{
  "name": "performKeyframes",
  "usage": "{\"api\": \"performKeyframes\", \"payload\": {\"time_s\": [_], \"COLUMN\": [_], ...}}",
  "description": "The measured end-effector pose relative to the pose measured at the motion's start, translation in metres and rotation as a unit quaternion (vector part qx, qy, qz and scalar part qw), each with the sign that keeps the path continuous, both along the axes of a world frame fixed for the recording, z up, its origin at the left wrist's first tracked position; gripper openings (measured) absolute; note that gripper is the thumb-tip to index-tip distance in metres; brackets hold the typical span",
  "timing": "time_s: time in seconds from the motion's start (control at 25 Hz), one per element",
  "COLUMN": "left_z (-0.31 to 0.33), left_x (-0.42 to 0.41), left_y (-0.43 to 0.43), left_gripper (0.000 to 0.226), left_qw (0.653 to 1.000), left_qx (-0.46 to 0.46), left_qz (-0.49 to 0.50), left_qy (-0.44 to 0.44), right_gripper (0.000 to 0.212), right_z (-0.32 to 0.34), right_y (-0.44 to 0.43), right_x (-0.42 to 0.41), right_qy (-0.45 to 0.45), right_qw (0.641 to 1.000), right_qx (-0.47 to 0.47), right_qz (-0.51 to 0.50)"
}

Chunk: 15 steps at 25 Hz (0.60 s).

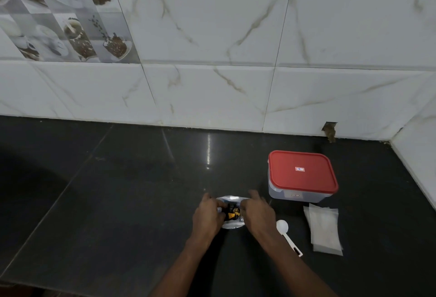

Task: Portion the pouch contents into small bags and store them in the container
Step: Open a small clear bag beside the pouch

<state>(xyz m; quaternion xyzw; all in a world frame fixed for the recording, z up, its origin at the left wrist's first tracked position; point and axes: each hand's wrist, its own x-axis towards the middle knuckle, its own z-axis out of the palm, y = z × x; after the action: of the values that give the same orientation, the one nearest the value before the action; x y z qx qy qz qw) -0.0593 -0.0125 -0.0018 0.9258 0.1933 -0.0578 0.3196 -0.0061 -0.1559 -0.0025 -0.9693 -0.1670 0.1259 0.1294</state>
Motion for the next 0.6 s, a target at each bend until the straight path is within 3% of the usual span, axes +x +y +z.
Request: {"api": "performKeyframes", "payload": {"time_s": [0.2,0.48,0.6], "left_z": [-0.001,-0.004,-0.002], "left_x": [0.007,0.010,0.005], "left_y": [0.006,0.011,0.013], "left_gripper": [0.036,0.031,0.026], "left_qw": [0.999,0.999,1.000], "left_qx": [0.027,0.015,-0.004], "left_qz": [-0.012,-0.004,-0.017], "left_qy": [0.031,0.033,-0.001], "right_gripper": [0.023,0.031,0.025], "right_z": [0.002,0.002,-0.002], "right_y": [-0.002,-0.009,-0.012], "right_x": [0.005,0.008,0.008], "right_qy": [0.013,0.083,0.068], "right_qw": [0.996,0.996,0.997], "right_qx": [-0.090,-0.038,-0.006], "right_qz": [0.020,0.007,0.038]}}
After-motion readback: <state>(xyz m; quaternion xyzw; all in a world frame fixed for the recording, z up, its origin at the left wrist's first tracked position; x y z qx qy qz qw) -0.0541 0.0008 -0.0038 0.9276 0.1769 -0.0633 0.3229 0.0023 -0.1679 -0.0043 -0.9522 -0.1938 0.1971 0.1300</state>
